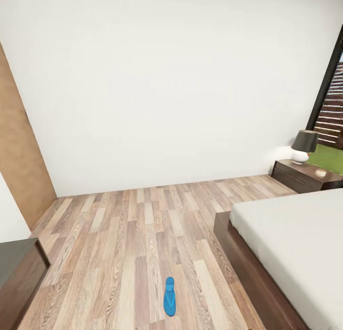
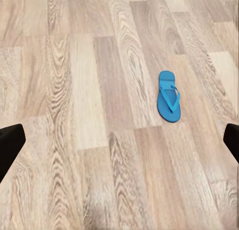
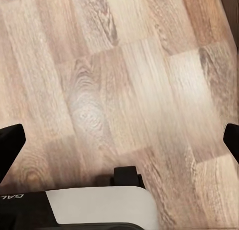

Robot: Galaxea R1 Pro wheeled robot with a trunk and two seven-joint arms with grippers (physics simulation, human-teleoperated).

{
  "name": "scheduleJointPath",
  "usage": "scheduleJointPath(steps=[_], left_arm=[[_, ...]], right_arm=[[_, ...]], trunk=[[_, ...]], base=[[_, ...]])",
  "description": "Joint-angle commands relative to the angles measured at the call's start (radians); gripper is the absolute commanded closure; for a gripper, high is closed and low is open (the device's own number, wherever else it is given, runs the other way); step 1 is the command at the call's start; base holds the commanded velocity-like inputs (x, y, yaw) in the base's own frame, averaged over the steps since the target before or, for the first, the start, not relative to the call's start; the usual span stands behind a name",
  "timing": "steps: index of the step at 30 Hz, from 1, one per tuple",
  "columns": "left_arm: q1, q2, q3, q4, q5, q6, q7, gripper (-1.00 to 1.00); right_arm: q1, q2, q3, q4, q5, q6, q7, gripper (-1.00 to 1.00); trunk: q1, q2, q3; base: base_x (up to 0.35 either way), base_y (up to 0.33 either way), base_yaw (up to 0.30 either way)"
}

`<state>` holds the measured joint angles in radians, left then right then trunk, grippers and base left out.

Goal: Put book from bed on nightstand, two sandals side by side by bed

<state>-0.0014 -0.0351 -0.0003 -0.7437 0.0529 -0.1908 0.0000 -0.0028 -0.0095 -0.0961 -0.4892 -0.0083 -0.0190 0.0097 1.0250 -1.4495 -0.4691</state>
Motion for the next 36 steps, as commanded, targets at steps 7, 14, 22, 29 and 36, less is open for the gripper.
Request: scheduleJointPath(steps=[7,14,22,29,36], left_arm=[[0.0,0.0,-0.001,0.0,0.005,-0.002,0.0,-1.0],[0.0,0.0,-0.001,0.001,0.005,-0.002,0.0,-1.0],[0.0,0.0,-0.001,0.001,0.005,-0.002,0.0,-1.0],[0.0,0.0,-0.001,0.001,0.006,-0.002,0.001,-1.0],[0.0,0.0,-0.001,0.001,0.006,-0.002,0.001,-1.0]], right_arm=[[0.0,0.001,-0.002,0.0,0.0,-0.002,0.001,-1.0],[0.0,0.002,-0.002,0.0,0.001,-0.002,0.001,-1.0],[0.0,0.003,-0.002,0.0,0.001,-0.002,0.0,-1.0],[-0.001,0.003,-0.001,-0.001,0.002,-0.002,0.0,-1.0],[0.0,0.003,-0.001,-0.001,0.002,-0.002,0.0,-1.0]], trunk=[[0.0,0.0,-0.001],[0.0,0.0,-0.001],[0.0,0.0,-0.001],[0.0,0.0,-0.001],[0.0,0.0,-0.001]], base=[[0.0,0.0,-0.237],[0.0,0.0,-0.238],[0.0,0.0,-0.238],[0.001,0.0,-0.174],[0.15,0.0,-0.021]])
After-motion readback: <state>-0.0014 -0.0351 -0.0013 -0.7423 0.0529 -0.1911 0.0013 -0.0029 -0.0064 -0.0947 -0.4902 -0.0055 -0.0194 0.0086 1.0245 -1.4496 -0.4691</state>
